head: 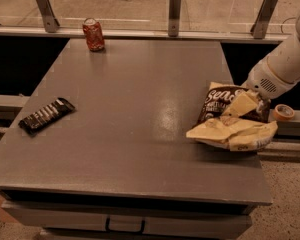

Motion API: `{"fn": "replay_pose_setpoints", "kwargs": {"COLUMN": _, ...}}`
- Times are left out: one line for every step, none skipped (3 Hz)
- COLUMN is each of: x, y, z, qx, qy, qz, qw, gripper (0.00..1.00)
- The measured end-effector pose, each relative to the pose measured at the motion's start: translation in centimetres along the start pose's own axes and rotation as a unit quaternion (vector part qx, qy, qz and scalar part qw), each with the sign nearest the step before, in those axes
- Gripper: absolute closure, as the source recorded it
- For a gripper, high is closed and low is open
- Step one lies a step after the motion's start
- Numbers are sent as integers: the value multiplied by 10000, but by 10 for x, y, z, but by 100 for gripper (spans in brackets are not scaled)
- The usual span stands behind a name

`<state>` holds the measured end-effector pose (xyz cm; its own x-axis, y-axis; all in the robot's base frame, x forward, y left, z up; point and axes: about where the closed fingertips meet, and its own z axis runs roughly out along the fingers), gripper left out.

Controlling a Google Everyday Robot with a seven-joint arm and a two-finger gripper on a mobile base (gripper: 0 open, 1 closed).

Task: Move brown chip bag near coke can

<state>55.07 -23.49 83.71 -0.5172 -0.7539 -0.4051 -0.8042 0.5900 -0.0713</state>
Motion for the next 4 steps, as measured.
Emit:
{"fn": "replay_pose_setpoints", "kwargs": {"x": -1, "y": 0, "z": -1, "qx": 0, "qy": -1, "qz": 0, "qw": 10000, "gripper": 87}}
{"fn": "replay_pose_setpoints", "kwargs": {"x": -1, "y": 0, "z": -3, "qx": 0, "qy": -3, "qz": -1, "qw": 10000, "gripper": 100}}
{"fn": "replay_pose_setpoints", "kwargs": {"x": -31, "y": -3, "z": -59, "qx": 206, "qy": -570, "qz": -202, "qw": 9980, "gripper": 100}}
{"fn": "replay_pose_setpoints", "kwargs": {"x": -65, "y": -15, "z": -155, "qx": 874, "qy": -1128, "qz": -573, "qw": 9881, "gripper": 100}}
